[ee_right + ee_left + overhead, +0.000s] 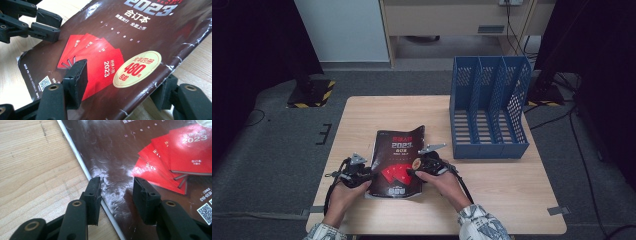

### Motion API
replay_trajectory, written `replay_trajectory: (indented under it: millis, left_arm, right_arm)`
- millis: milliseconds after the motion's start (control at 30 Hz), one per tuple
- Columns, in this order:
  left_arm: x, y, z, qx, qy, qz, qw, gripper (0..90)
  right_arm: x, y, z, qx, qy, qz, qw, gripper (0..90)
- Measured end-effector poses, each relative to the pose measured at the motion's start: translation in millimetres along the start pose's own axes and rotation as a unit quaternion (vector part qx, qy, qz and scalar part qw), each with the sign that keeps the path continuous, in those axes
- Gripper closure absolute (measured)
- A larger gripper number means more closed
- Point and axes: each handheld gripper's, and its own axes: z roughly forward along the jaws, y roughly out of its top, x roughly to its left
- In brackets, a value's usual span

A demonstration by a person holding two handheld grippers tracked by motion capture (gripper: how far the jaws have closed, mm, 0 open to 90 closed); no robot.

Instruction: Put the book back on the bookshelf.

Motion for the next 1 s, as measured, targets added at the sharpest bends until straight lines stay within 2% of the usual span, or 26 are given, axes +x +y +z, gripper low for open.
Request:
replay_trajectory:
  millis: [167,300,433,600,700,800,967,1000]
  left_arm:
    - [-0.3,-0.2,0.1,-0.001,0.0,0.003,1.0,57.8]
    - [-0.7,0.1,1.0,-0.003,-0.001,0.006,1.0,57.9]
    - [-1.6,0.8,2.0,-0.004,-0.001,0.008,1.0,58.2]
    - [2.4,1.8,3.7,-0.009,-0.012,0.005,0.9999,60.1]
    - [4.4,1.7,5.1,-0.017,-0.018,-0.004,0.9997,60.7]
    - [5.4,2.0,5.6,-0.019,-0.022,-0.005,0.9996,60.7]
    - [6.1,2.2,6.5,-0.022,-0.026,-0.007,0.9994,59.8]
    - [6.4,2.1,6.5,-0.022,-0.027,-0.008,0.9994,59.5]
  right_arm:
    - [-0.5,3.2,0.6,0.009,0.005,-0.003,0.9999,39.1]
    - [-2.1,9.9,-2.0,0.014,0.008,-0.001,0.9999,33.1]
    - [-8.0,16.9,-3.8,0.015,0.009,0.004,0.9998,31.2]
    - [-17.3,25.0,6.0,0.03,0.006,0.007,0.9995,28.7]
    - [-17.9,29.3,12.8,0.038,0.006,0.014,0.9992,32.0]
    - [-14.3,32.9,20.4,0.049,0.003,0.003,0.9988,34.7]
    - [-14.2,38.0,23.7,0.051,-0.018,0.001,0.9985,46.3]
    - [-13.6,38.1,23.7,0.053,-0.023,0.007,0.9983,48.9]
